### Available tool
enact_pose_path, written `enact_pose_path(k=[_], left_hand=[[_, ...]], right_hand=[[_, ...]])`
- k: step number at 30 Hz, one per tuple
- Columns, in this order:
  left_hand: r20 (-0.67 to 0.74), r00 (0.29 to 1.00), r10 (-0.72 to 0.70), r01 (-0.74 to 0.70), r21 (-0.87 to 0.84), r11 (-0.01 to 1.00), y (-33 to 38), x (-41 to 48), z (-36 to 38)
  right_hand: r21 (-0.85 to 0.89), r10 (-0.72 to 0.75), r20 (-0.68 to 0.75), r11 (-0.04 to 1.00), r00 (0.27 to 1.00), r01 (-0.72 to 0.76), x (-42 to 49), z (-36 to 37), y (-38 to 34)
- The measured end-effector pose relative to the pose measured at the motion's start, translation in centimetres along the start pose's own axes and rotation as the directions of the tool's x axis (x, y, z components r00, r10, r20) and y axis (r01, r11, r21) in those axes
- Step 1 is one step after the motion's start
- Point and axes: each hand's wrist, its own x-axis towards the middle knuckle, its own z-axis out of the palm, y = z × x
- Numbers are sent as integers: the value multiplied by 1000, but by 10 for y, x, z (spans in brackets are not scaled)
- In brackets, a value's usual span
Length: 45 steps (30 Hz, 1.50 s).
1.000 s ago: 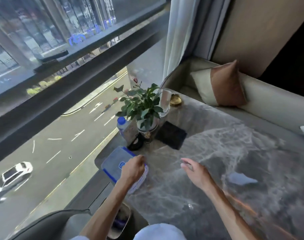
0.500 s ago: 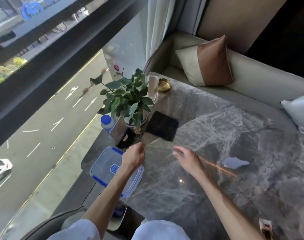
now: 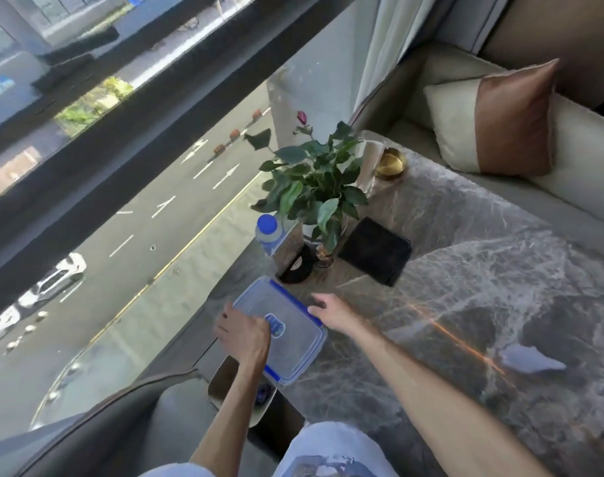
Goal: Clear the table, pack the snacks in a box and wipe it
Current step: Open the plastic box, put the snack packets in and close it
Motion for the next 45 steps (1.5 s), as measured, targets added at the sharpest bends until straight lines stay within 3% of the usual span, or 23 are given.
enact_pose_path(k=[3,6,9,12,16,21,26,33,37,45], left_hand=[[120,982,-145,168,-211,963,-16,-7,7],[283,936,-211,337,-541,771,-26,-16,11],[395,907,-146,357,-536,765,-31,-24,19],[475,879,-47,293,-459,839,-24,-47,38],[553,811,192,64,-409,910,3,-107,70],[721,576,386,-147,-373,916,32,-211,118],[819,378,431,-183,-391,902,17,-308,150],[785,473,399,-168,-365,916,-49,-380,185],[745,559,363,-177,-321,930,-77,-390,194],[740,548,390,-145,-375,916,-98,-394,208]], right_hand=[[20,22,49,1000,999,-23,4,12,-5],[115,-6,67,993,998,-2,-3,20,-2],[189,11,21,982,1000,-15,-24,15,20],[337,56,-69,941,996,-30,-61,0,67],[592,210,-236,805,949,-30,-133,-14,153],[789,498,-348,613,794,-39,-234,-6,265],[899,648,-287,436,705,-35,-311,30,349],[954,655,-188,298,732,-22,-355,75,417],[941,614,-161,332,772,-68,-360,89,440],[900,530,-227,436,817,-32,-367,94,460]])
